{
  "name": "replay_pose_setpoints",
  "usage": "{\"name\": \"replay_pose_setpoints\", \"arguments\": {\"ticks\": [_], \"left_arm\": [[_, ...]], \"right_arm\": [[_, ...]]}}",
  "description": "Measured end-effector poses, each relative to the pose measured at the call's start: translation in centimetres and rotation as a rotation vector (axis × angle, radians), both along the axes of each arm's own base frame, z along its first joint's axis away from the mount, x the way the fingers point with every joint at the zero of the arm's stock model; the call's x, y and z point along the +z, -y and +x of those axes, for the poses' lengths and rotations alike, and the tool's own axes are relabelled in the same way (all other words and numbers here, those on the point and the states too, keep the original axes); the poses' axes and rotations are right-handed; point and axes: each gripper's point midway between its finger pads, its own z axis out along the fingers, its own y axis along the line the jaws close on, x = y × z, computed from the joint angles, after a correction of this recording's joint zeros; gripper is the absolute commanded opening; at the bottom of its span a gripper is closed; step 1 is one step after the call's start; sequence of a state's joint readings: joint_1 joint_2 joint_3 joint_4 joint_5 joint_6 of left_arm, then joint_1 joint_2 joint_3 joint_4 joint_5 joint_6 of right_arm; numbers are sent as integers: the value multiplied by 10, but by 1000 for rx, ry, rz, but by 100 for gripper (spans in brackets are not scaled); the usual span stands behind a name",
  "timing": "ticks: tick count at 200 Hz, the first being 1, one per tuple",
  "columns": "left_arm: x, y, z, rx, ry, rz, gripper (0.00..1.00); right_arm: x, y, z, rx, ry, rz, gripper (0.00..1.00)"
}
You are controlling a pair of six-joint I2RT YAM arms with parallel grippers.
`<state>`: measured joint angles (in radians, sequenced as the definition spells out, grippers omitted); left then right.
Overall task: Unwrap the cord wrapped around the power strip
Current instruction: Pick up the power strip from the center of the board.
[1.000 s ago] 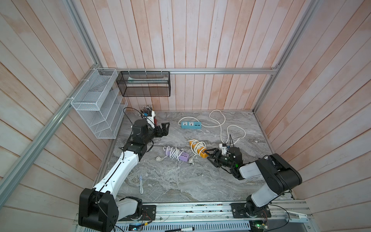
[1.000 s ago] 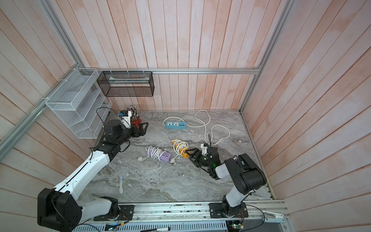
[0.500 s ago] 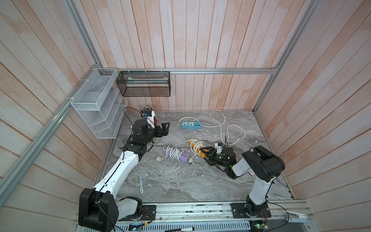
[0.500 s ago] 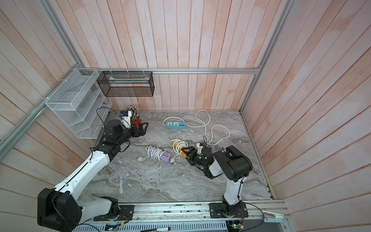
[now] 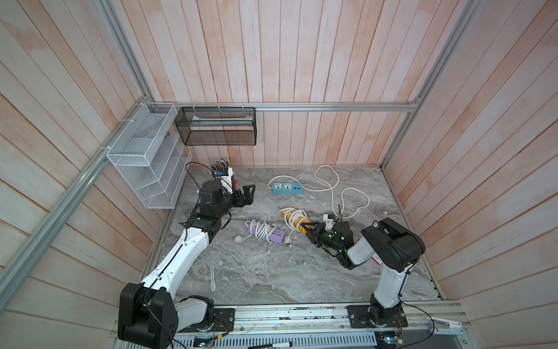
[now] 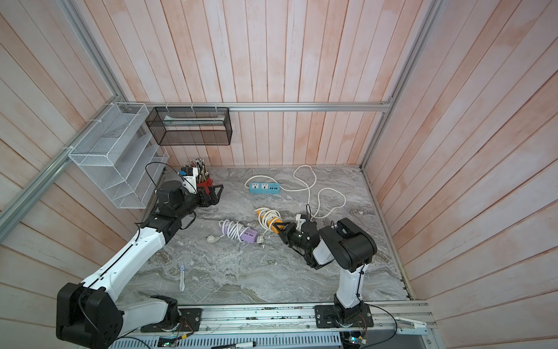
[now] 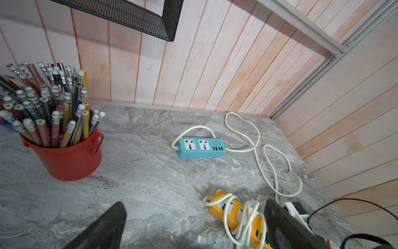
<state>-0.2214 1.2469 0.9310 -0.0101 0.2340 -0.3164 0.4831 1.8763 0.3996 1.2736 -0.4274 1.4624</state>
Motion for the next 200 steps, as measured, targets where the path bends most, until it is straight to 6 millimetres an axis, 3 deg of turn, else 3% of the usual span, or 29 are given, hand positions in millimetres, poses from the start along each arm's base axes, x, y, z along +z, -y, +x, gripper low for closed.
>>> {"name": "replay_pose_setpoints", "arguments": {"ticks": [67,106,146,200], "left_arm": [[3,-1,0,0,9,-4,100],[5,-4,1,-3,13,-12,100],[8,-11,2,0,7,-54,100],[5,-31,10,-53,-42,-284,100]], "right_arm": [[3,5,3,8,28,-4,0],[16,3,12,34,107,-9,0],[44,-9,19,98,217,-11,0],[107,-17,17,206,376,32,0]]}}
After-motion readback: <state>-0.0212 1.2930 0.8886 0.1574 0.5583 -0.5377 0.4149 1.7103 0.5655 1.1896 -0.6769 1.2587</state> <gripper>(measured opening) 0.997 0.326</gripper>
